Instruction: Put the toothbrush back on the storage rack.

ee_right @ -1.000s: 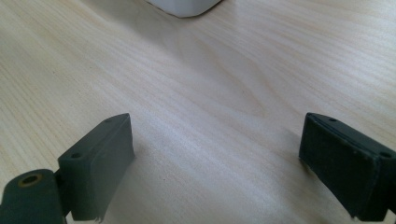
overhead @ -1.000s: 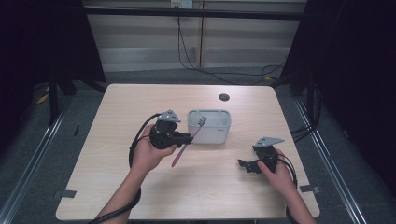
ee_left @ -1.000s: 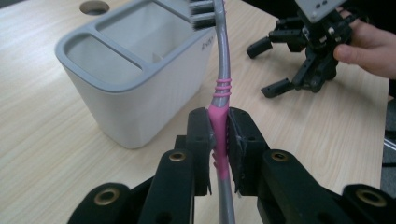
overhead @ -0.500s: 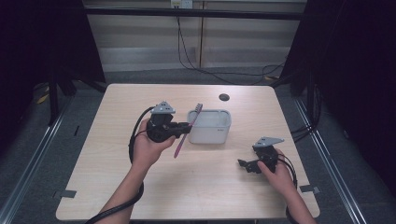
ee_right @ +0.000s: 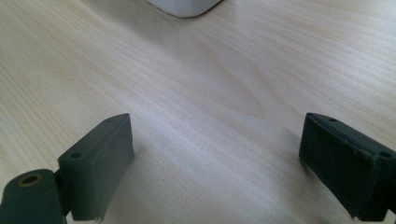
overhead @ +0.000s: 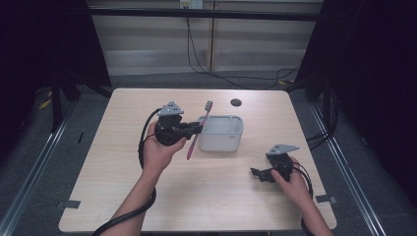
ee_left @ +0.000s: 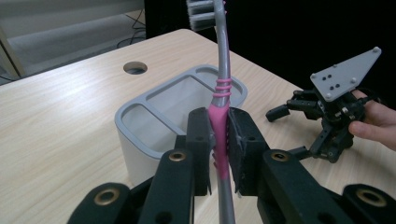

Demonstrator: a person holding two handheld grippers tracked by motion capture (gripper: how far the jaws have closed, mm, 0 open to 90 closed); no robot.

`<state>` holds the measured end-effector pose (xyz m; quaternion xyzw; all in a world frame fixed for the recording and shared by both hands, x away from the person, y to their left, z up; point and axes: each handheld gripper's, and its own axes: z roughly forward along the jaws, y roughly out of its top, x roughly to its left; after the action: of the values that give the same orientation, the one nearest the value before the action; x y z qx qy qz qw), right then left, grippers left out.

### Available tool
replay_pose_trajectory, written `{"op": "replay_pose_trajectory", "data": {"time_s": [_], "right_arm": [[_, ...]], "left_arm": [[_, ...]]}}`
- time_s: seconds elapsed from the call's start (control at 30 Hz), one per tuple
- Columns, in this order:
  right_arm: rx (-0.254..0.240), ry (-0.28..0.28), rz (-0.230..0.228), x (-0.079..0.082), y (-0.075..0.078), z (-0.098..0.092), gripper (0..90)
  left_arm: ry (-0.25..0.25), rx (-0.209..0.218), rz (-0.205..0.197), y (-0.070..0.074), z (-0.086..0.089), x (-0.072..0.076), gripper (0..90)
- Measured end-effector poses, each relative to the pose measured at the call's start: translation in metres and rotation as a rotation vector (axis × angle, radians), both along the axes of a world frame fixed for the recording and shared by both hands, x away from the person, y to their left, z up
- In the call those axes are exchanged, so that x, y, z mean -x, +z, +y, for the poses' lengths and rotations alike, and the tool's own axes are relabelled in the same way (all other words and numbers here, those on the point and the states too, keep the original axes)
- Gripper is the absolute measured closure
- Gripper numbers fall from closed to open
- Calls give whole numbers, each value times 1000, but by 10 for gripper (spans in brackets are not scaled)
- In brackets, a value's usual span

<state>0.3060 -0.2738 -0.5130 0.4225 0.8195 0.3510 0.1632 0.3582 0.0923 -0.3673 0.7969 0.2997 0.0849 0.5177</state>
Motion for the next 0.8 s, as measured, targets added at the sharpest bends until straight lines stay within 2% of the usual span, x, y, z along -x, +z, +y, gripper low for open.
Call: {"op": "replay_pose_trajectory", "data": {"time_s": [0.1,0.2,0.37,0.6,0.8], "right_arm": [[1,0,0,0,0,0,94],[0,0,0,0,0,0,94],[1,-1,0,0,0,0,94],[-1,0,0,0,0,0,94],[-1,0,0,0,0,0,94]], "left_arm": [[15,24,-9,0,-1,-2,798],[22,25,-17,1,-1,-3,797],[41,49,-35,2,-2,-7,798],[55,59,-44,1,-5,-11,797],[73,87,-52,3,-6,-15,797]]}}
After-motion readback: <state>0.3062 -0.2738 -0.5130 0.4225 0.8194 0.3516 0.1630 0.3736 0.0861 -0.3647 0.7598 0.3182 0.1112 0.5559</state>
